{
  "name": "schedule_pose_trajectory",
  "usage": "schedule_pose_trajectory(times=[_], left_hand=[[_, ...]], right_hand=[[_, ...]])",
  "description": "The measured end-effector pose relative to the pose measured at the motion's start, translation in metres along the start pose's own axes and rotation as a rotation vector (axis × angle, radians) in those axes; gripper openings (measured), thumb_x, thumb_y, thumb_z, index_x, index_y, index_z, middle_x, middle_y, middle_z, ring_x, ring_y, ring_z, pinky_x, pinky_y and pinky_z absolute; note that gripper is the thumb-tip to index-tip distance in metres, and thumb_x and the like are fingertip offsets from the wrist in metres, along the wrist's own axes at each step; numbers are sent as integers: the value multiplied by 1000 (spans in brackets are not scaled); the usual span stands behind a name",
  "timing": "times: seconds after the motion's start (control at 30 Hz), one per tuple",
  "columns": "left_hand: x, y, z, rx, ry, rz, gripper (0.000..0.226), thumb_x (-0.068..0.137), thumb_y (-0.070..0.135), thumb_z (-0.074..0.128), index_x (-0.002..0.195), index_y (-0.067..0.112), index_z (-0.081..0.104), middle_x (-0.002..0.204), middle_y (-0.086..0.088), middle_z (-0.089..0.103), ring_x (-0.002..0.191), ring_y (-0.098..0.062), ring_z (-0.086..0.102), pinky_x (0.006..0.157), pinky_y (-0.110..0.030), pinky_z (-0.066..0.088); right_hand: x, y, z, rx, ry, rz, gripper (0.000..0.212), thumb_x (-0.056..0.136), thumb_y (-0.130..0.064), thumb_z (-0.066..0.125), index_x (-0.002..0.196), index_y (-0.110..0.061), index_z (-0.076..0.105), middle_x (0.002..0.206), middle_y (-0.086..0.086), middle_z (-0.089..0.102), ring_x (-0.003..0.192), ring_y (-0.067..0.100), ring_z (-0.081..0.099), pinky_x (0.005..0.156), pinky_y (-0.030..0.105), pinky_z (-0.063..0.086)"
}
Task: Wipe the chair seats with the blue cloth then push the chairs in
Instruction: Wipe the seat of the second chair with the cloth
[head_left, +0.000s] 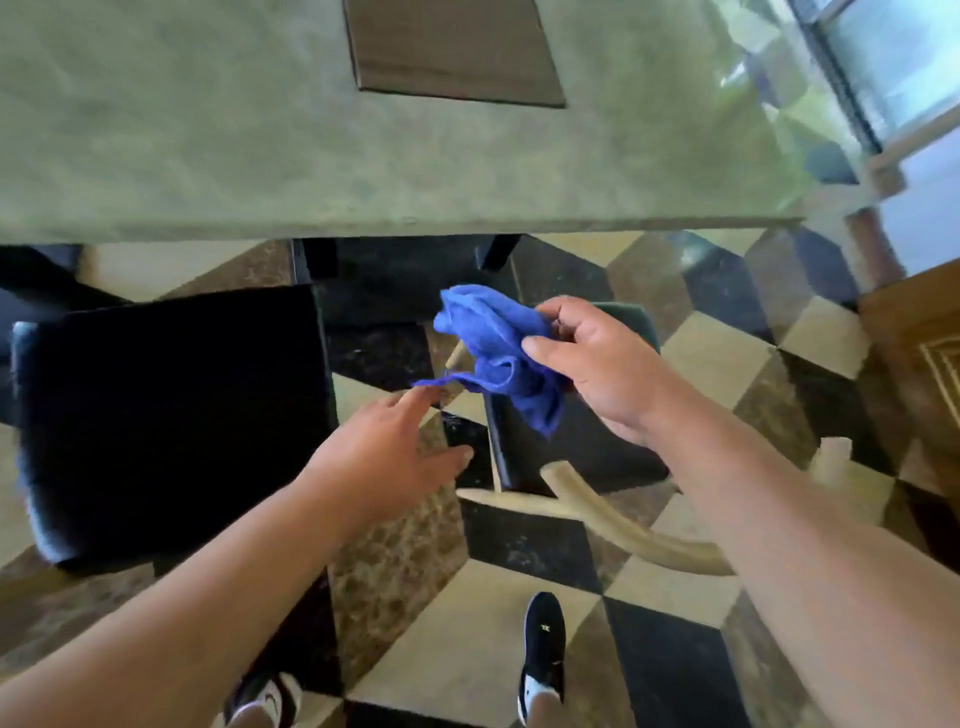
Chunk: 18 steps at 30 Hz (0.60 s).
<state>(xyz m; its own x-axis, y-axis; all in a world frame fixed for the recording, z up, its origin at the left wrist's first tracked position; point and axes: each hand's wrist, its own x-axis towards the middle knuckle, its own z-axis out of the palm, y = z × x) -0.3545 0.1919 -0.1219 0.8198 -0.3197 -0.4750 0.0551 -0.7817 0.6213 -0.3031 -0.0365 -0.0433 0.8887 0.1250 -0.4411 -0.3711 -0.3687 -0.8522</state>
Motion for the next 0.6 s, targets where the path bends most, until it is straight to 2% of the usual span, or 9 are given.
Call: schedule_pose_trajectory(times=[0.07,0.13,0.2,0.27,0.33,0.4,0.5,0.57,0.6], left_hand=[[2,45,27,29,-72,21,102,62,92,45,153,50,32,144,9,55,127,-19,54,89,-33,42],[4,76,55,33,-123,41,109,56,96,50,154,55,24,154,15,46,136,-13,46,98,-31,41],[7,106,86,56,-147,24,117,53,97,57,155,56,18,160,21,36,142,-9,38,110,-32,38],[10,126,116,149,-173,9,114,58,96,56,157,51,22,162,20,32,147,-12,33,119,-35,34],[8,133,142,244,-175,16,102,69,89,53,157,44,33,162,12,37,149,-15,32,122,-37,32],[4,135,159,201,-115,-94,97,71,80,51,156,35,38,156,4,45,145,-19,38,118,-37,37],[1,139,173,238,-54,-168,78,74,62,40,146,33,46,154,-2,45,146,-22,31,118,-39,34],[4,141,178,300,-33,-155,87,76,67,45,154,31,35,163,-2,32,154,-23,18,123,-41,26],[6,144,180,296,-11,-179,105,73,72,57,161,28,21,168,-2,22,156,-24,13,125,-44,24]], right_hand=[[-25,11,-54,9,-67,-6,13,89,-23,64,101,-22,67,89,-4,66,83,10,59,74,22,50],[-41,26,-88,-39,-142,-6,15,91,-25,64,105,-21,68,93,-5,67,87,9,62,80,25,51],[-53,47,-109,-139,-225,-12,8,94,-26,67,101,-27,68,86,-15,66,81,1,61,77,21,49],[-64,74,-109,-305,-322,-28,6,95,-28,68,97,-33,67,83,-23,63,75,-4,59,70,15,44],[-73,102,-93,-414,-383,-56,4,93,-31,67,96,-34,66,99,-18,60,86,1,60,76,22,47],[-83,126,-74,-498,-312,-156,6,93,-30,66,96,-26,64,108,-5,54,91,18,59,80,37,50],[-101,160,-63,-657,-164,-362,5,90,-16,63,94,-16,61,99,3,53,89,29,53,70,42,44],[-119,181,-69,-764,-134,-448,8,85,-12,64,92,-16,61,96,2,52,89,28,50,68,42,46],[-127,191,-77,-795,-123,-471,8,84,-13,66,90,-16,62,96,1,52,89,26,50,68,42,49]])
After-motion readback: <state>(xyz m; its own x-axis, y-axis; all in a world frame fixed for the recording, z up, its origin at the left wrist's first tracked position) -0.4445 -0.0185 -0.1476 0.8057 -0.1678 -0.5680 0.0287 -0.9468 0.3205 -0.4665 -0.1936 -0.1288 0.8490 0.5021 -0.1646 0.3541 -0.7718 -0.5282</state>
